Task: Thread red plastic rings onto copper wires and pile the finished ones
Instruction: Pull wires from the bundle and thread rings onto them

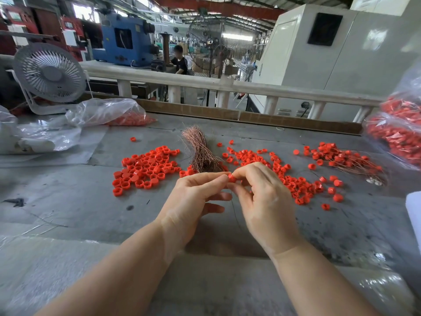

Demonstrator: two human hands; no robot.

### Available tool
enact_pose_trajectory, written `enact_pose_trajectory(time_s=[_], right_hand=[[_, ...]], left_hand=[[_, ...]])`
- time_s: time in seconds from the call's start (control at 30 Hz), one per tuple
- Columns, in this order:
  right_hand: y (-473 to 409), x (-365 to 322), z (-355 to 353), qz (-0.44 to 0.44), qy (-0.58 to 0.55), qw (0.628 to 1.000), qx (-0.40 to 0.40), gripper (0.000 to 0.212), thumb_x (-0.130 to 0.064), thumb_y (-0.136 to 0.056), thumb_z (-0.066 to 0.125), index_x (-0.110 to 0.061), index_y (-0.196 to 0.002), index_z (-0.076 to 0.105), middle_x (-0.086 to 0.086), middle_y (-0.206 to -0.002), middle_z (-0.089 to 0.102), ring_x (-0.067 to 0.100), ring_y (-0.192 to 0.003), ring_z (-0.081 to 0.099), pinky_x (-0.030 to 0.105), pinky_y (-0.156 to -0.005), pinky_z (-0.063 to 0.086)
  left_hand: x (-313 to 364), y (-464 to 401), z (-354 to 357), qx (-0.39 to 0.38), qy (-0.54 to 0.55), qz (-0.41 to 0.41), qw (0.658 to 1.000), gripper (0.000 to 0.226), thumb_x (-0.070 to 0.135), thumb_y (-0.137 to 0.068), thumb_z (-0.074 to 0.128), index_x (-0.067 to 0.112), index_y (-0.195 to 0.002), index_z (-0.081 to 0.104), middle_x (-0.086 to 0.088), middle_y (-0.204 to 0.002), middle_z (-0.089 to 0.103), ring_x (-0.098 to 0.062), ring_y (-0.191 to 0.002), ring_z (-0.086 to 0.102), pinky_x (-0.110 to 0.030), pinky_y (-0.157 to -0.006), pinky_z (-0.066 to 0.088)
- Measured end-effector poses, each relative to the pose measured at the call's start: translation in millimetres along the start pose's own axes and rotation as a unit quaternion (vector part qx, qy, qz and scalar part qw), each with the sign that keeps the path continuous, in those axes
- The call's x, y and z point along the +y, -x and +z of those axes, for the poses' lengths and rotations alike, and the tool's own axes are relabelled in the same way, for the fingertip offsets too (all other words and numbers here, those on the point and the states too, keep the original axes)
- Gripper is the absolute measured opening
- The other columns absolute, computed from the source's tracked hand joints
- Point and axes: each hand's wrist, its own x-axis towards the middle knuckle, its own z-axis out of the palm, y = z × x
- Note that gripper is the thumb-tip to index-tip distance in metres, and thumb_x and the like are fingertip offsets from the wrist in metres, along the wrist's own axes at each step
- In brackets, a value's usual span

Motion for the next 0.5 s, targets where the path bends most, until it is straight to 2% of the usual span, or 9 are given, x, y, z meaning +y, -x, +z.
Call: enact_pose_trajectory(time_s=[0.07,0.13,0.3,0.5], right_hand=[[-0.1,-0.2,-0.1,-0.005,0.001,1.0,0.0,0.005,-0.012,-0.083,0.063,-0.007,-0.082,0.063,0.002,-0.08,0.061,0.021,-0.075,0.06,0.036,-0.06,0.052],[0.4,0.0,-0.3,-0.008,0.001,1.0,0.0,0.005,-0.009,-0.081,0.067,-0.006,-0.081,0.063,0.003,-0.08,0.062,0.022,-0.075,0.06,0.037,-0.06,0.053],[0.5,0.6,-0.5,-0.006,-0.008,1.0,0.001,0.006,-0.013,-0.082,0.066,-0.008,-0.082,0.063,0.001,-0.08,0.061,0.021,-0.075,0.06,0.034,-0.062,0.051],[1.0,2.6,-0.2,-0.003,-0.028,1.0,-0.009,0.007,-0.015,-0.081,0.067,-0.01,-0.085,0.064,-0.001,-0.081,0.061,0.017,-0.076,0.058,0.028,-0.066,0.049]], left_hand=[[-1.0,-0.8,-0.4,0.002,0.004,0.001,1.0,0.03,0.024,-0.064,0.067,0.01,-0.09,0.073,-0.004,-0.076,0.071,-0.009,-0.063,0.064,-0.018,-0.048,0.049],[-2.0,-1.2,-0.9,0.002,0.004,0.004,1.0,0.026,0.025,-0.062,0.068,0.012,-0.085,0.074,-0.003,-0.073,0.07,-0.008,-0.062,0.064,-0.018,-0.048,0.049],[-3.4,-2.3,-2.8,-0.007,-0.003,0.009,1.0,0.017,0.025,-0.064,0.069,0.019,-0.078,0.077,0.001,-0.072,0.07,-0.006,-0.062,0.063,-0.017,-0.048,0.047],[-2.8,-2.8,-2.7,-0.01,-0.007,0.001,1.0,0.013,0.021,-0.072,0.065,0.016,-0.08,0.074,0.001,-0.071,0.069,-0.004,-0.06,0.061,-0.016,-0.046,0.045]])
